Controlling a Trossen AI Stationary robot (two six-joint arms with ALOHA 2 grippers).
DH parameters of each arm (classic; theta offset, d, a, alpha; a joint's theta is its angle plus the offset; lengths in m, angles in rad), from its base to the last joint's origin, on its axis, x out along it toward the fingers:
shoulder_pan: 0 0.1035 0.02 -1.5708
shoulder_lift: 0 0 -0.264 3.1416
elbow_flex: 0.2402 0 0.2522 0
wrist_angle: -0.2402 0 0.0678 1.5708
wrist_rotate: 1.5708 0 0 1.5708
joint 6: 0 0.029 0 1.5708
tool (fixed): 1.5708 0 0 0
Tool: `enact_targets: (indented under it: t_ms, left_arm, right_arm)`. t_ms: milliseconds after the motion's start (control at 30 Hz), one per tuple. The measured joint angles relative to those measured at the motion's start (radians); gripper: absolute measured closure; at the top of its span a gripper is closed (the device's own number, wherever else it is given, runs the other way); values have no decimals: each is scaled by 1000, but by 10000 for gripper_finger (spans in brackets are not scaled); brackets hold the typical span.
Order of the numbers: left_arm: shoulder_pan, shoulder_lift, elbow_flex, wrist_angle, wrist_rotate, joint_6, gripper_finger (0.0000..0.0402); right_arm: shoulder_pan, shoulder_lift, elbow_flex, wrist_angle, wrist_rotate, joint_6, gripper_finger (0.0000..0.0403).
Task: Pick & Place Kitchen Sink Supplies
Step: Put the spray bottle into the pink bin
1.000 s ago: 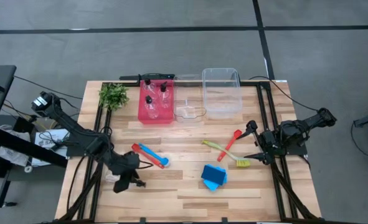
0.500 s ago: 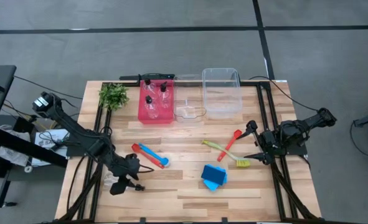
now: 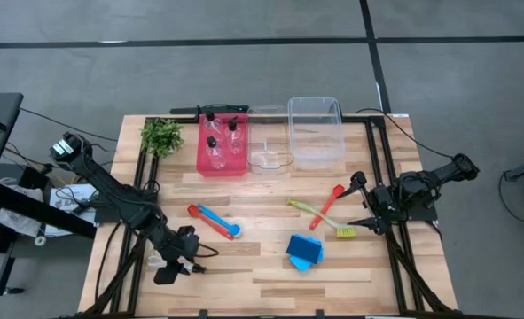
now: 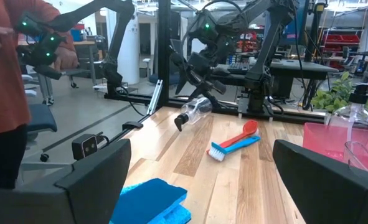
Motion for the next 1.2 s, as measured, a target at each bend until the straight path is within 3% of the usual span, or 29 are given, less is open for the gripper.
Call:
enact_targets:
  t_ms: [100, 267, 400, 567, 767, 967, 1100, 1200]
  left_arm:
    - [0, 0, 1, 31, 48, -4, 211]
    - [0, -7, 2, 187, 52, -45, 211]
    - [14, -8, 2, 201, 54, -68, 211]
    - [11, -8, 18, 190, 225, -132, 211]
    - [12, -8, 175, 135, 395, -134, 211]
    - [44, -8, 369, 66, 373, -28, 211]
    - [68, -8, 511, -177, 309, 119, 211]
    - [69, -8, 609, -420, 183, 267, 211]
  right_arm:
    - [0, 0, 0, 0, 0, 0, 17]
    - [0, 0, 0, 0, 0, 0, 17]
    - [0, 0, 0, 0, 0, 0, 17]
    - [0, 0, 0, 0, 0, 0, 17]
    - [0, 0, 0, 0, 0, 0, 17]
    - [0, 0, 0, 0, 0, 0, 17]
    - [0, 0, 0, 0, 0, 0, 17]
    - [0, 0, 0, 0, 0, 0, 17]
